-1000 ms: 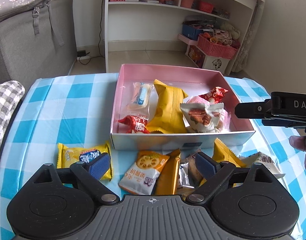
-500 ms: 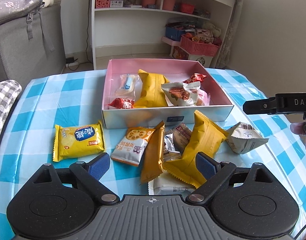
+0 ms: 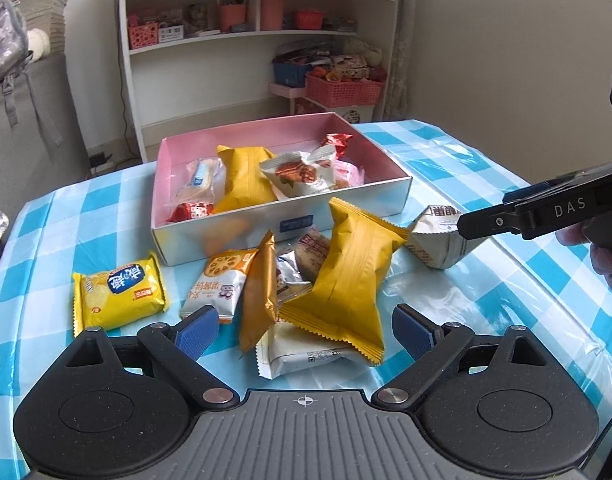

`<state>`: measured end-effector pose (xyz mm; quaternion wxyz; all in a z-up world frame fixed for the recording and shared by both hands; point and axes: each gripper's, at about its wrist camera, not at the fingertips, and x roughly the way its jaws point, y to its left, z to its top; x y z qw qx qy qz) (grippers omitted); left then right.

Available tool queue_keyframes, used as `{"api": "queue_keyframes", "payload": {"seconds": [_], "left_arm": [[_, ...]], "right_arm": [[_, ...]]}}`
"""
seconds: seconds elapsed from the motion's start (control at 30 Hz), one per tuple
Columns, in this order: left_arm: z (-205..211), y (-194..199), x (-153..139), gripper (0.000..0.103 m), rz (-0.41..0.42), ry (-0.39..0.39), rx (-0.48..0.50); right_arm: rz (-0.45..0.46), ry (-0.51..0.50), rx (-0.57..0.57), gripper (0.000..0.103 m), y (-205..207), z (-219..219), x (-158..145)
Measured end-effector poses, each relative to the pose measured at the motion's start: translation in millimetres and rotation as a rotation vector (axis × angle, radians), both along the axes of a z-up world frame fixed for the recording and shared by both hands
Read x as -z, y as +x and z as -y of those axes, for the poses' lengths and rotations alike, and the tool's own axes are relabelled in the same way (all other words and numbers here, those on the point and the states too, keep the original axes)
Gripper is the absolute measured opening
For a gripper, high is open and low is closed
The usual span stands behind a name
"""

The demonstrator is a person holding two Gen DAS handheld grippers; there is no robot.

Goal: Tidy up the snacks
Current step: 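Grasp the yellow pillow pack with the left tool while the right tool grasps the white triangular packet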

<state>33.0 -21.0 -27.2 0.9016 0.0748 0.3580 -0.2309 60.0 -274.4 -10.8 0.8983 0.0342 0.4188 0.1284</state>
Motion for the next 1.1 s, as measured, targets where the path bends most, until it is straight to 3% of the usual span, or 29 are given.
{"api": "queue_keyframes", "payload": {"seconds": [0.27,0.57,0.77,1.1], "left_arm": [[24,1,10,0.095,0.018,0.019,0.102],[43,17,17,0.09,0.017,0.037,0.121],[46,29,21,0.078,-0.009,0.031,0.109],[55,40,25,0.048,-0.044,0.028,0.089]], "right_arm": [[0.053,-0.084,-0.081,0.101,-7,-7,16],[0.102,-0.129,-0.163,0.098,1,-19,32],[0.105,-0.136,-0.198,0.09,3,-25,37],[0.098,-0.149,-0.188,0.071,8,-22,40]]}}
